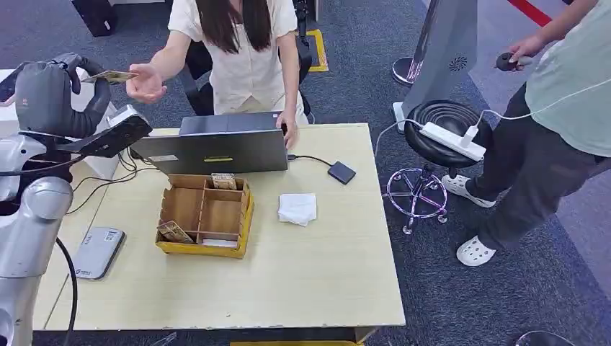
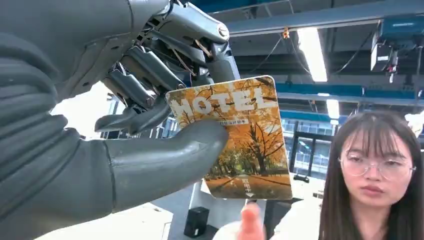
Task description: Pass the card to the sensor for recognition and then transmit it.
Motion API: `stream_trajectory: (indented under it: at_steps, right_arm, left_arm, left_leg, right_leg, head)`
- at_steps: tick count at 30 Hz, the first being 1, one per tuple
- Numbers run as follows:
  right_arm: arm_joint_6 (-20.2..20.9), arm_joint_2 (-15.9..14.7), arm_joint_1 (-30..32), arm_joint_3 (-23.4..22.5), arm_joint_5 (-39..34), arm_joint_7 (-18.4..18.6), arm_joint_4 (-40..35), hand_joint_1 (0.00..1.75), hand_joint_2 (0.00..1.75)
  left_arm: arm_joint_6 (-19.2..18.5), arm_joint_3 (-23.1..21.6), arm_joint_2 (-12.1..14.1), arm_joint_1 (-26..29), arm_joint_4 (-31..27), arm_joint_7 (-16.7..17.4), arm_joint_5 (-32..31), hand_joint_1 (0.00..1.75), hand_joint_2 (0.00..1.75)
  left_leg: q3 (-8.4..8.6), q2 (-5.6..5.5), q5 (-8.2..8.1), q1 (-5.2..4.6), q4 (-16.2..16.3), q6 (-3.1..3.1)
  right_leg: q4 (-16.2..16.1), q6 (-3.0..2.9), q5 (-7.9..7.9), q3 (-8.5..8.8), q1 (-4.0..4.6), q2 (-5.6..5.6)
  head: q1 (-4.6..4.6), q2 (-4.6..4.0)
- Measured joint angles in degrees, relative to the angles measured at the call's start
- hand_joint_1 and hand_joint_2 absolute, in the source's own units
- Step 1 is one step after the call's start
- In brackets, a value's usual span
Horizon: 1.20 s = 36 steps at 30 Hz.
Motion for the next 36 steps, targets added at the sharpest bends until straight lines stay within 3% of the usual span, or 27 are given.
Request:
stream_trajectory:
  at_steps: [5,16,17,18,19,20,21,22,26,27,28,29,30,36]
  right_arm:
    - [0.04,0.02,-0.15,0.00,0.11,0.00,0.00,0.00,1.75]
    - [0.76,0.50,-0.56,0.00,1.25,0.52,0.00,0.00,1.75]
    - [0.79,0.50,-0.56,0.00,1.38,0.63,0.00,0.00,1.75]
    - [0.79,0.50,-0.55,0.00,1.53,0.68,0.00,0.00,1.75]
    - [0.79,0.50,-0.55,0.00,1.66,0.68,0.00,0.00,1.75]
    - [0.79,0.50,-0.54,0.00,1.66,0.68,0.00,0.00,1.75]
    - [0.81,0.50,-0.54,0.00,1.66,0.70,0.00,0.00,1.75]
    - [0.79,0.50,-0.55,0.00,1.68,0.70,0.00,0.00,1.75]
    - [0.79,0.50,-0.54,0.00,1.75,0.85,0.00,0.00,1.75]
    - [0.79,0.50,-0.54,0.00,1.75,0.85,0.00,0.00,1.75]
    - [0.81,0.50,-0.53,0.00,1.75,0.85,0.00,0.00,1.75]
    - [0.81,0.50,-0.53,0.00,1.75,0.85,0.00,0.00,1.75]
    - [0.79,0.50,-0.53,0.00,1.77,0.85,0.00,0.00,1.75]
    - [0.81,0.50,-0.53,0.00,2.12,1.03,0.02,0.00,1.75]
  left_arm:
    - [0.04,-1.09,-0.63,-1.05,0.63,-0.31,1.01,1.75,1.75]
    - [2.41,-5.53,-4.90,-2.13,4.46,1.51,-1.46,1.75,1.75]
    - [2.75,-5.60,-5.16,-2.13,4.87,1.53,-1.46,1.47,1.75]
    - [3.08,-5.64,-5.33,-2.13,5.20,1.53,-1.44,0.19,1.75]
    - [3.32,-5.64,-5.46,-2.12,5.55,1.53,-1.44,0.02,1.75]
    - [3.49,-5.66,-5.59,-2.12,5.84,1.51,-1.44,0.00,1.75]
    - [3.72,-5.66,-5.70,-2.11,6.05,1.51,-1.42,0.38,1.75]
    - [4.02,-5.68,-5.81,-2.08,6.23,1.49,-1.35,1.75,1.75]
    - [4.37,-5.68,-6.03,-2.03,6.73,1.40,-0.79,1.75,1.75]
    - [4.26,-5.68,-6.08,-2.03,6.86,1.38,-0.57,0.73,1.75]
    - [4.20,-5.68,-6.10,-2.04,7.02,1.36,-0.41,0.00,1.75]
    - [4.11,-5.68,-6.10,-2.03,7.10,1.36,-0.35,0.00,1.75]
    - [4.19,-5.68,-6.12,-2.00,7.23,1.33,-0.35,0.00,0.00]
    - [5.18,-5.68,-6.19,-1.88,7.47,1.36,-0.70,0.00,0.00]
  left_leg:
    - [0.00,-0.01,0.00,0.00,0.00,0.00]
    - [0.00,0.02,0.00,-0.02,0.01,0.00]
    - [-0.01,0.02,0.00,-0.01,0.01,0.00]
    - [0.00,0.02,0.00,-0.01,0.01,0.00]
    - [0.00,0.02,0.00,-0.01,0.01,0.00]
    - [-0.01,0.02,0.00,-0.01,0.01,0.00]
    - [-0.01,0.02,0.00,-0.01,0.01,0.00]
    - [-0.01,0.02,0.00,-0.01,0.00,0.00]
    - [-0.02,0.02,0.00,-0.01,0.00,0.00]
    - [-0.02,0.02,0.00,-0.01,0.00,0.00]
    - [-0.02,0.02,0.00,-0.01,0.00,0.00]
    - [-0.02,0.02,0.00,-0.01,0.00,0.00]
    - [-0.02,0.02,0.00,-0.01,0.00,0.00]
    - [-0.02,0.02,0.00,-0.01,0.01,0.00]
  right_leg:
    - [0.00,0.00,0.00,-0.02,0.00,-0.01]
    - [0.00,0.02,0.02,-0.02,-0.02,0.03]
    - [0.00,0.02,0.02,-0.02,-0.02,0.03]
    - [0.00,0.02,0.02,-0.02,-0.02,0.03]
    - [0.00,0.02,0.01,-0.03,-0.02,0.04]
    - [0.00,0.02,0.01,-0.03,-0.01,0.04]
    - [0.00,0.02,0.01,-0.03,-0.01,0.04]
    - [0.00,0.02,0.01,-0.03,-0.01,0.04]
    - [0.00,0.02,0.01,-0.03,-0.01,0.04]
    - [0.00,0.02,0.01,-0.03,-0.01,0.04]
    - [0.00,0.02,0.01,-0.03,-0.01,0.04]
    - [0.00,0.02,0.01,-0.03,-0.01,0.04]
    - [0.00,0.02,0.02,-0.03,-0.01,0.04]
    - [0.00,0.02,0.02,-0.03,-0.02,0.03]
  head:
    - [0.00,0.00]
    - [0.00,0.00]
    - [0.00,0.00]
    - [0.00,0.00]
    - [-0.02,0.00]
    - [0.00,0.00]
    - [0.00,0.00]
    - [0.00,0.00]
    - [-0.02,0.00]
    - [0.02,0.00]
    - [-0.02,0.00]
    - [0.00,0.00]
    - [0.00,0.00]
    - [0.00,0.00]
